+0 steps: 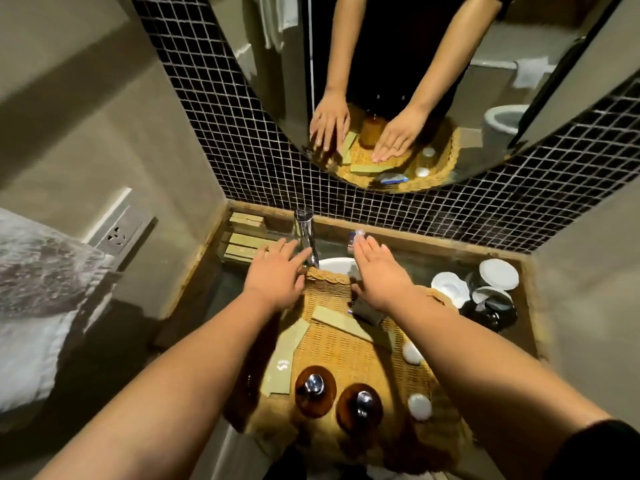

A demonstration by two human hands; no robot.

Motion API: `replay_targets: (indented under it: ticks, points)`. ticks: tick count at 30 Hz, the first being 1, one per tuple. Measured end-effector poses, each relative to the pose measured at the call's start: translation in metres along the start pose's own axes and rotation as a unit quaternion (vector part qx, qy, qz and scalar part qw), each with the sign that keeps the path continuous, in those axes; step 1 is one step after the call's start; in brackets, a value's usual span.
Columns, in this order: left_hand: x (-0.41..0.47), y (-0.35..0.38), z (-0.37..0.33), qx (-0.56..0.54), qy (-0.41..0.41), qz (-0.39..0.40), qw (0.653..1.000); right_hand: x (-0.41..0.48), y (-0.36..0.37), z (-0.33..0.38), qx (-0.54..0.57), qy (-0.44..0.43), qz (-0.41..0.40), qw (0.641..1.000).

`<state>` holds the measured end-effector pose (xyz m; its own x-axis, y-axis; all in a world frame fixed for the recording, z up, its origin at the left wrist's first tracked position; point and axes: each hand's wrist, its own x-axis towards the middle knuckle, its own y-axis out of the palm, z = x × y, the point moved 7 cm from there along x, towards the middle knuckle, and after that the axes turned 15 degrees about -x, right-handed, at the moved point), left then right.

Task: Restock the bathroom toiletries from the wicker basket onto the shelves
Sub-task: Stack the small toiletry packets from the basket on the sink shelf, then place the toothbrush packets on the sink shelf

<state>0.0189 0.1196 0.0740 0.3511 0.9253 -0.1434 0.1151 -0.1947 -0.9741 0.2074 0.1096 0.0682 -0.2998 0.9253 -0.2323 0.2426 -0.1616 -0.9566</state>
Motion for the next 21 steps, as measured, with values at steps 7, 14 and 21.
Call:
replay_targets:
  ticks: [7,14,21]
  points:
    - [0.011,0.039,-0.069,-0.012,0.112,0.057,0.992,-0.052,0.040,-0.026,0.061,0.079,0.031,0.995]
    - [0.025,0.091,-0.102,-0.022,0.129,0.111,0.985,-0.087,0.082,-0.029,0.201,0.177,0.042,0.963]
    - [0.035,0.123,-0.093,-0.391,-0.034,0.114,0.913,-0.082,0.118,-0.015,0.341,0.204,0.056,0.916]
